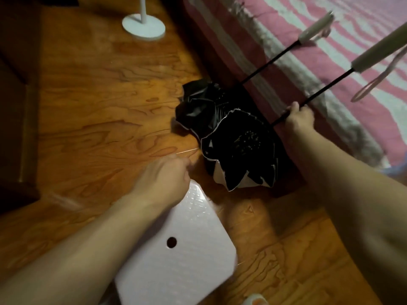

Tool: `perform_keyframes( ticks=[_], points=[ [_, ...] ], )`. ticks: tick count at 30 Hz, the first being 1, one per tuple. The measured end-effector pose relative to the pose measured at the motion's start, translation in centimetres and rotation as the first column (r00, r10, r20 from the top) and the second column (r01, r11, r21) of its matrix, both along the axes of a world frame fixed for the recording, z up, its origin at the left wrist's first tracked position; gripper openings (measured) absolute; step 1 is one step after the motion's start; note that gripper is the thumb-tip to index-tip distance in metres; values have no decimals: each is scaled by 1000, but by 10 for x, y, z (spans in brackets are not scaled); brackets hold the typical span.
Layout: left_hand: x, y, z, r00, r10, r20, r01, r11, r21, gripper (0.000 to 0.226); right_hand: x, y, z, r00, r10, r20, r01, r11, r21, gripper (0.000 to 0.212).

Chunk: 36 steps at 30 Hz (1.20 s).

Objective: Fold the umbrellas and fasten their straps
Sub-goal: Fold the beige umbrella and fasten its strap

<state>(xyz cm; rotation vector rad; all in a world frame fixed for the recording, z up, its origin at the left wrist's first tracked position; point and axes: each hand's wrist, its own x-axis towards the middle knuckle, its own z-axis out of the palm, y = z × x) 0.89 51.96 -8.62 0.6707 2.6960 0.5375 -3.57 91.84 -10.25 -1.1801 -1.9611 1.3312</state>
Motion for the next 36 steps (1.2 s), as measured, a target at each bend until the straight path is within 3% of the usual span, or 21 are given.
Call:
perform_keyframes(
  ticks=[3,6,9,12,15,17,21,24,26,30,33,36],
  points=[
    [20,0,14,1000,13,19,-15,992,129,31,56,-65,86,998,19,-66,-20,1000,-17,30],
    [56,-4,44,999,-37,19,29,939,341,25,111,-100,178,995,71,-73,-64,994,93,29],
    [92,-13,99,992,-78,-97,119,827,550,33,164,-120,268,981,158,-116,-145,983,117,27],
    [126,-33,162,969,2,-247,177,694,698,44,205,-151,344,960,242,-138,-220,963,155,29],
    [147,-51,206,972,6,-236,186,593,783,47,234,-190,390,935,315,-161,-293,945,146,30],
    [151,-60,215,988,-31,-153,140,608,781,53,243,-222,400,910,378,-171,-361,925,120,30],
    [153,-72,183,984,-164,73,102,844,527,94,242,-284,371,856,490,-165,-493,870,25,27],
    [151,-69,150,972,-139,191,38,891,453,111,240,-323,330,851,513,-116,-522,849,-76,27],
    [147,-68,127,980,-97,173,21,918,396,109,240,-338,306,836,546,-54,-549,828,-117,29],
    [132,-74,95,982,-71,173,-10,904,426,86,246,-336,293,835,548,-43,-550,830,-94,30],
    [135,-77,91,917,-209,340,-16,832,554,101,253,-321,299,848,530,-3,-528,846,-71,32],
    [146,-71,79,911,-309,272,132,845,519,116,257,-314,299,861,508,38,-503,860,-87,34]
  ],
)
